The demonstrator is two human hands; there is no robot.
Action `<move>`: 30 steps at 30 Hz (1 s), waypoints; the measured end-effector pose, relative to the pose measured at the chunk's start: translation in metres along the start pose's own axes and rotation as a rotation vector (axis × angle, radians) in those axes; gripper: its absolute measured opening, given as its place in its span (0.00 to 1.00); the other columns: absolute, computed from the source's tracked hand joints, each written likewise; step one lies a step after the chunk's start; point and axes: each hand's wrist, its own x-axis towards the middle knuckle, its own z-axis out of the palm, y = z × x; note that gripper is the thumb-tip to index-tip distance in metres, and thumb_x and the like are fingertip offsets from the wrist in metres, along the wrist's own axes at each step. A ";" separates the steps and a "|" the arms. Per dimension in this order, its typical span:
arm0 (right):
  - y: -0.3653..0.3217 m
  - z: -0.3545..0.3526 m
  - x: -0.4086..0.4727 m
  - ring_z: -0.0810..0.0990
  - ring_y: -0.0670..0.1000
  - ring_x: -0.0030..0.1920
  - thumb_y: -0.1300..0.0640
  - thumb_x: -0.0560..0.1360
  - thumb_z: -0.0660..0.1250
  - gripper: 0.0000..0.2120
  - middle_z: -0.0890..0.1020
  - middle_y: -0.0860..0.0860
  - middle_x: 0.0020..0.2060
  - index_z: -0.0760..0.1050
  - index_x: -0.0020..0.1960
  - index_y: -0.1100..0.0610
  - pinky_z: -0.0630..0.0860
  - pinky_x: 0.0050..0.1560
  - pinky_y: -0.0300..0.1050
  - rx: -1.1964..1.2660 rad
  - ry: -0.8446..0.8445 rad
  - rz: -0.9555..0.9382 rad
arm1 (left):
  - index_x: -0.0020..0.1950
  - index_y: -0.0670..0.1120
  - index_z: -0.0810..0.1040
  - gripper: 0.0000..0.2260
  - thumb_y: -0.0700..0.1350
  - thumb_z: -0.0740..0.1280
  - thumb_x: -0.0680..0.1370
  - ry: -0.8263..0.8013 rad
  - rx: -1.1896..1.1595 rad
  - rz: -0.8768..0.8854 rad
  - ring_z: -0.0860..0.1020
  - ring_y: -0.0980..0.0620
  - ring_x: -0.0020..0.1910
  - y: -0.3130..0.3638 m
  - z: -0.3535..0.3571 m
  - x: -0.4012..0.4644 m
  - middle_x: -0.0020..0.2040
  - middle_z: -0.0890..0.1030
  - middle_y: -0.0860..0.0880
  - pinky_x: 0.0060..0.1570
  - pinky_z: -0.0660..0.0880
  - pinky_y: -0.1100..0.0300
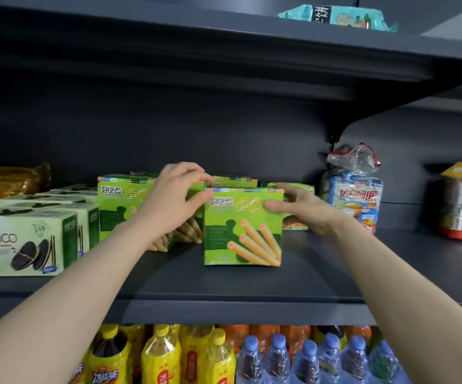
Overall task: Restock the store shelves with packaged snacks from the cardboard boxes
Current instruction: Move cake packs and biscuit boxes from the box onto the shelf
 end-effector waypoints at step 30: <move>-0.045 0.109 0.037 0.75 0.66 0.55 0.57 0.73 0.72 0.21 0.75 0.62 0.59 0.74 0.64 0.58 0.75 0.51 0.58 -1.308 0.597 -0.469 | 0.77 0.53 0.65 0.27 0.48 0.69 0.78 -0.040 0.385 -0.082 0.61 0.48 0.74 -0.055 -0.062 -0.058 0.75 0.64 0.51 0.67 0.69 0.51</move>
